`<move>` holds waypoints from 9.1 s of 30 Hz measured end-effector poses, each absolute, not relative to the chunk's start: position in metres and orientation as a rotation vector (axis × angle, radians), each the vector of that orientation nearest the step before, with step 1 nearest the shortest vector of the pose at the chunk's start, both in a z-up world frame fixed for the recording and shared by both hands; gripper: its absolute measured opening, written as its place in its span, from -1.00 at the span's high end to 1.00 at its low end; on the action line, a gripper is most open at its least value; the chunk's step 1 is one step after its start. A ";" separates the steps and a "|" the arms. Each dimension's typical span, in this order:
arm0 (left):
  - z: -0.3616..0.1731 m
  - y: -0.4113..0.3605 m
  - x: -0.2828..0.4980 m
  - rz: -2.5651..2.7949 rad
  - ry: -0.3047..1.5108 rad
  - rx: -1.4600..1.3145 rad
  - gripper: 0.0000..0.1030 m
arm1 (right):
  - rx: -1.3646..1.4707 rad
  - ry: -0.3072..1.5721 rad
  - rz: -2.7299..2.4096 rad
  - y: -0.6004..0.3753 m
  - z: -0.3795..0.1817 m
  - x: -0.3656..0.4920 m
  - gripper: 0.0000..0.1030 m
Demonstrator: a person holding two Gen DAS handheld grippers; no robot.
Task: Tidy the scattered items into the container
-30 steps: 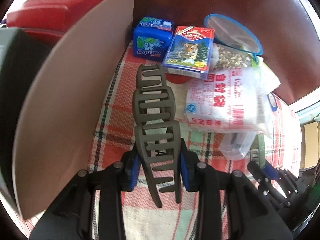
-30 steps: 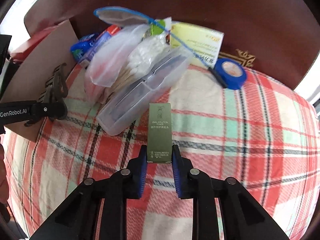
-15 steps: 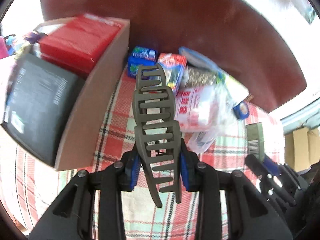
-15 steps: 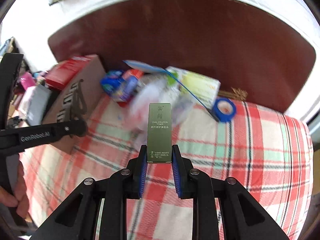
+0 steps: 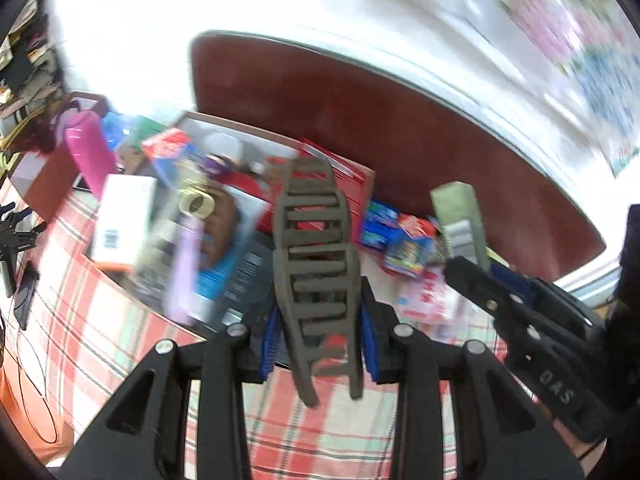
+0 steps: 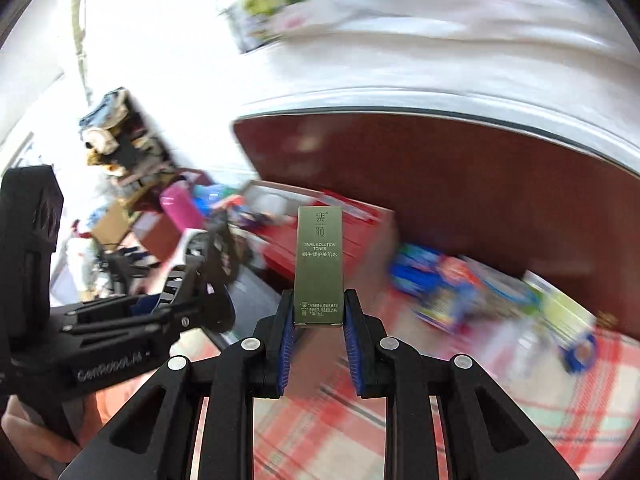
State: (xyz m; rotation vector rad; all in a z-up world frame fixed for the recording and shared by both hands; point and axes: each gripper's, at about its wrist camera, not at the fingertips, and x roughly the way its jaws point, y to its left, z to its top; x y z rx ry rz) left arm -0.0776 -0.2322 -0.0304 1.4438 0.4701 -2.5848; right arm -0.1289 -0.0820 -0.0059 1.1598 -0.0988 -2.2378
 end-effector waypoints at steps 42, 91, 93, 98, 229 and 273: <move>-0.024 -0.243 -0.068 -2.769 0.515 1.411 -0.99 | 1.334 -0.483 -2.253 -0.006 -0.085 -0.121 -0.65; -0.197 -0.022 -0.141 -2.797 -0.620 1.399 0.04 | 1.556 -0.911 -2.328 0.264 -0.200 -0.050 -0.76; -0.194 -0.033 -0.143 -2.818 -0.532 1.457 0.04 | 1.554 -0.906 -2.319 0.259 -0.198 -0.051 -0.76; -0.201 -0.030 -0.151 -2.855 -0.465 1.523 0.04 | 1.552 -0.898 -2.303 0.247 -0.194 -0.056 -0.76; -0.219 -0.107 -0.080 -2.394 0.895 1.598 -0.32 | 1.541 -0.669 -2.215 0.069 -0.197 -0.135 0.47; -0.227 -0.095 -0.152 -2.186 1.361 1.060 0.38 | 1.537 -0.574 -2.220 0.102 -0.193 -0.129 0.48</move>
